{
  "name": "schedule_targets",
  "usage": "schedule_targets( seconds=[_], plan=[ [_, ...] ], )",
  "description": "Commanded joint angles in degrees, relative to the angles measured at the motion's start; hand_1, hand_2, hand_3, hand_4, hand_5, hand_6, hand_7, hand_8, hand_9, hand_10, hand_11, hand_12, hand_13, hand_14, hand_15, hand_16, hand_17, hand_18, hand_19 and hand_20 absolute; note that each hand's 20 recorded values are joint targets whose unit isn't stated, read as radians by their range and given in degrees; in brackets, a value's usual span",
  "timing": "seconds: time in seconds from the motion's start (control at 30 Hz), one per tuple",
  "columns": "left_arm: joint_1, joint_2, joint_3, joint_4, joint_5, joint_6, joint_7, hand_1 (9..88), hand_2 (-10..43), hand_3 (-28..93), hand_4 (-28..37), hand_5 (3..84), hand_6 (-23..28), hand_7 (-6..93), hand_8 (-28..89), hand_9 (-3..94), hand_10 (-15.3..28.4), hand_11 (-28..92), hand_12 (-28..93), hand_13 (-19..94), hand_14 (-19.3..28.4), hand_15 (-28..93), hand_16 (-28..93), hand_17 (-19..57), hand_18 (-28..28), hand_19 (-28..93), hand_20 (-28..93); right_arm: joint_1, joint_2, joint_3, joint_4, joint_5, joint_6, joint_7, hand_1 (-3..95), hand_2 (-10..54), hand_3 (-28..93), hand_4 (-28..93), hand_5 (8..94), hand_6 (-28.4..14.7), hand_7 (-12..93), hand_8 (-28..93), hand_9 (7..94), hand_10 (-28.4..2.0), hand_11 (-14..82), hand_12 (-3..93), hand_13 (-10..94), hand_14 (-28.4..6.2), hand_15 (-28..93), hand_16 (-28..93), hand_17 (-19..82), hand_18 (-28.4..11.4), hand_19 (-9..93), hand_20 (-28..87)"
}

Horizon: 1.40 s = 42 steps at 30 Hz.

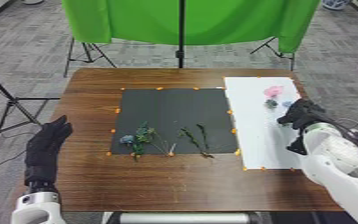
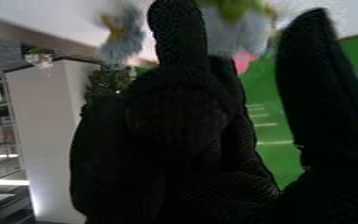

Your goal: Arrange flowers

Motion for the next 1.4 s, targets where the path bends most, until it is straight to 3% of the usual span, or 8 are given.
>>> schedule_targets(
  seconds=[0.03,0.1,0.17,0.4,0.57,0.8,1.1,1.4],
  plan=[
    [1.4,-0.86,0.10,-0.58,0.02,-0.07,-0.51,21.5,14.0,63,-28.3,46.7,4.4,10.5,-6,42.5,13.3,17,12,32,15.4,19,-1,6.4,12.0,10,20,0.0,0.0,-3.2,1.7,-2.7,2.9,-1.8,54.8,-9.5,53,-15,70.9,-0.6,14,2,87.8,-12.2,19.8,30.8,94,-1.8,56,33,69,-9.4,93,57],
    [1.5,-0.90,0.01,-0.64,-0.02,-0.01,-0.42,21.7,13.9,63,-28.3,46.6,4.4,10.6,-6,42.5,13.3,17,12,32,15.4,19,-1,6.4,12.1,10,20,1.1,0.6,-3.3,0.8,-2.9,4.3,-2.6,64.5,-9.5,42,-9,76.5,-1.5,14,10,90.9,-10.6,16.7,36.3,94,-1.4,58,31,70,-9.0,93,57],
    [1.5,-0.71,-0.13,-0.63,-0.09,0.06,-0.44,21.7,13.8,64,-28.3,46.7,4.4,10.6,-6,42.6,13.2,17,12,32,15.4,19,-1,6.4,12.1,10,20,2.3,1.1,-2.6,-1.6,-2.7,5.8,-3.4,68.3,-9.5,40,-8,80.4,-2.0,17,14,92.8,-9.8,16.0,38.3,94,-1.1,59,30,71,-8.8,93,56],
    [2.1,-0.56,-0.37,-0.81,-0.75,0.37,-0.02,21.6,13.3,64,-28.3,46.8,4.4,10.7,-6,42.9,13.4,17,12,32,15.4,20,-1,6.4,12.1,10,20,25.6,-3.2,-19.6,-7.8,2.2,8.5,-11.6,68.3,-9.5,44,-9,81.8,-2.3,18,15,93.6,-9.6,16.6,38.8,94,-0.8,60,29,71,-8.5,93,57],
    [1.9,-0.48,-0.14,-0.78,-0.73,0.55,0.15,21.8,13.2,64,-28.3,46.7,4.4,10.8,-6,42.9,13.2,17,12,32,15.3,19,-1,6.4,12.1,10,20,41.5,-16.4,-36.1,1.4,6.2,5.0,-17.6,67.9,-9.5,44,-9,81.8,-2.1,18,15,93.6,-9.5,16.8,38.7,94,-0.8,61,29,71,-8.4,93,57],
    [0.2,0.50,0.81,-0.20,-0.64,0.01,0.00,22.3,13.4,63,-28.3,46.8,4.2,11.4,-7,42.9,13.0,17,12,32,15.0,19,-1,6.5,12.1,10,20,47.2,-31.2,-44.6,13.8,11.5,0.8,-20.0,66.5,-9.5,46,-9,81.3,-1.9,18,15,93.5,-9.1,16.6,39.1,94,-0.7,61,29,71,-8.3,93,57],
    [-1.7,1.48,1.87,0.50,-0.44,-0.24,-0.02,21.8,13.4,64,-28.3,47.2,4.0,12.9,-7,43.9,12.4,18,12,33,14.5,18,-1,6.7,11.9,9,20,50.0,-39.1,-50.1,24.8,9.1,1.3,-20.1,64.1,-9.5,51,-12,80.9,-1.5,19,14,93.6,-8.9,15.6,38.9,94,-0.6,60,30,70,-8.5,93,57],
    [-2.3,1.91,2.06,0.87,-0.56,-1.04,0.04,21.5,13.5,63,-28.3,47.6,4.6,13.0,-8,44.1,12.7,19,11,33,14.7,19,0,6.7,12.0,9,20,49.6,-40.0,-51.9,27.8,7.1,-0.5,-19.6,64.6,-9.5,50,-14,80.6,-1.3,19,14,93.4,-8.7,14.3,39.4,94,-0.6,60,30,70,-8.9,93,57]
  ],
)
